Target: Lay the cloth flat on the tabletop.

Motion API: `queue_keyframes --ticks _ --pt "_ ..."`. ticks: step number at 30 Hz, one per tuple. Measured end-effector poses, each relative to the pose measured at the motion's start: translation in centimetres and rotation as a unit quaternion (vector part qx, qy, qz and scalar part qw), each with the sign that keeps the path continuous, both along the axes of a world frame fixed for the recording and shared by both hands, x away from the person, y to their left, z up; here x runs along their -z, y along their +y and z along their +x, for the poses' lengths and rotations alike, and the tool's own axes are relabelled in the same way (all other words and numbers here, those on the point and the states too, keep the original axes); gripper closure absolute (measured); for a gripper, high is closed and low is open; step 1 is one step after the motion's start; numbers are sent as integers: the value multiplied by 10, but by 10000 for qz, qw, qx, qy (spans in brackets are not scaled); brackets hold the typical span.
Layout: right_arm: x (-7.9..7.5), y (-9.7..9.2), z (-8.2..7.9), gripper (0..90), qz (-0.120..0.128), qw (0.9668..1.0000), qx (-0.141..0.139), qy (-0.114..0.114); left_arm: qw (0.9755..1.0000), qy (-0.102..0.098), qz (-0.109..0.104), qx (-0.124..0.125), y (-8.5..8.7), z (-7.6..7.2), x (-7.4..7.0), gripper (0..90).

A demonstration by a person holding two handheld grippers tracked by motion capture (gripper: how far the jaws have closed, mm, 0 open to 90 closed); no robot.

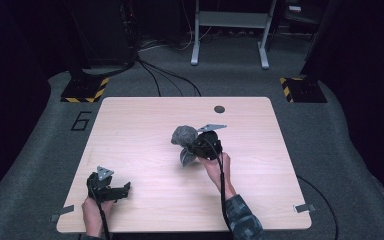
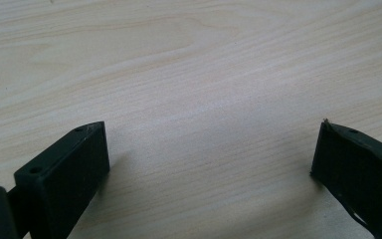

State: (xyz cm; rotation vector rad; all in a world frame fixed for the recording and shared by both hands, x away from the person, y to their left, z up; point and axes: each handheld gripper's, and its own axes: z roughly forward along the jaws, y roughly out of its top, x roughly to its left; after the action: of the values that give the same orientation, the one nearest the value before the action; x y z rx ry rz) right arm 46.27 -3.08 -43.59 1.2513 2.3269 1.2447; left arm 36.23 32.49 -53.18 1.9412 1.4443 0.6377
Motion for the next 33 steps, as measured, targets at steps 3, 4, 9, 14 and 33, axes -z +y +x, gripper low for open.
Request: queue_keyframes --ticks 3,4,9,14,33 --pt "5 0 -9 771 -41 10000 81 9 10000 2 -7 5 0 0 0 14" --pt "7 -1 -13 769 2 9999 136 45 10000 0 -12 3 0 0 0 14" --pt "22 2 -23 761 194 9986 419 239 10000 26 -18 39 1 1 0 13" --pt "47 8 -18 491 -122 9986 371 364 10000 19 -26 70 1 3 0 11" --pt "45 -58 -13 298 -647 9978 115 -63 9958 -91 -236 880 -74 7 -35 77"
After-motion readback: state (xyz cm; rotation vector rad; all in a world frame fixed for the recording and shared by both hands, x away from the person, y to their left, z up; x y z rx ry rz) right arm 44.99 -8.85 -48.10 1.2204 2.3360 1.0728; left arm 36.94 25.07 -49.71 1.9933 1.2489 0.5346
